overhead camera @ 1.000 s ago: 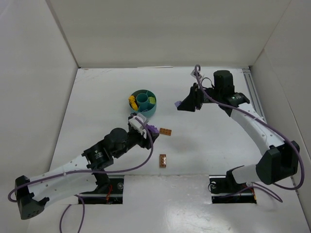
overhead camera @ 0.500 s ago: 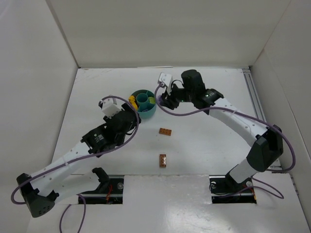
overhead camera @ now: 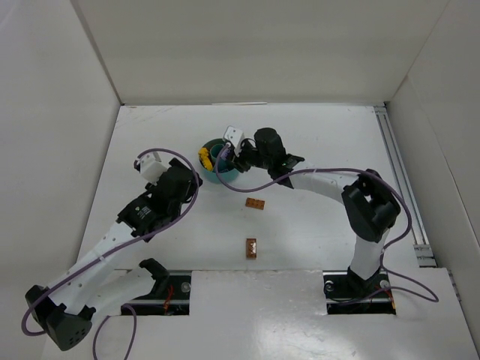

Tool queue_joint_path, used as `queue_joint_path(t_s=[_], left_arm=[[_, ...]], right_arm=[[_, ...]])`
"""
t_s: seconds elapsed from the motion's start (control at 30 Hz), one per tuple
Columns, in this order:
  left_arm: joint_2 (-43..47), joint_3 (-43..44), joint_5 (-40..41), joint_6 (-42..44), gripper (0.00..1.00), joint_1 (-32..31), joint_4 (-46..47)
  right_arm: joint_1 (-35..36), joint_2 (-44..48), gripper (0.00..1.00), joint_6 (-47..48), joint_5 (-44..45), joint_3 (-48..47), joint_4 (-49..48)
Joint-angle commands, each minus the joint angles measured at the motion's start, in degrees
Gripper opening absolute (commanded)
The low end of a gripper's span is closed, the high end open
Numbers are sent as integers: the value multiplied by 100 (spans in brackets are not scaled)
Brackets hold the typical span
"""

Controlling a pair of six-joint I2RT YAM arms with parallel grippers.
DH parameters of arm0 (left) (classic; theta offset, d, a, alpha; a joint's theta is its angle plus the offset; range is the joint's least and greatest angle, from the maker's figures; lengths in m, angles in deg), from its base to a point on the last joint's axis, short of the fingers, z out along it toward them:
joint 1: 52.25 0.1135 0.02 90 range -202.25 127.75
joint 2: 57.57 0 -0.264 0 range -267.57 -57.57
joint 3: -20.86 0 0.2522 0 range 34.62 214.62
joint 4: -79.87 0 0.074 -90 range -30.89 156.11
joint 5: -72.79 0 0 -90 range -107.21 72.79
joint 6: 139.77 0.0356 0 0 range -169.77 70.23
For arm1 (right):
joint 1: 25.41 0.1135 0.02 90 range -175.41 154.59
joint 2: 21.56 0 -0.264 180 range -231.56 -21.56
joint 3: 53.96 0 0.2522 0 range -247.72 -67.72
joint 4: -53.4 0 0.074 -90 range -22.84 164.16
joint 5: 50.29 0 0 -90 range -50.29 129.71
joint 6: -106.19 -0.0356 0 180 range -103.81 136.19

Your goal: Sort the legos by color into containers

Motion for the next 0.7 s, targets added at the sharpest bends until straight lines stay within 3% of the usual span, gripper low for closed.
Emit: queue_joint_path(t_s=[0.0, 0.67], left_arm=[[140, -19, 17, -53, 11, 27, -138], [316, -133, 122, -1, 11, 27, -323]], right_arm=[[84, -144, 16, -195, 95, -130, -1235], [189, -312, 23, -520, 182, 907, -2378]])
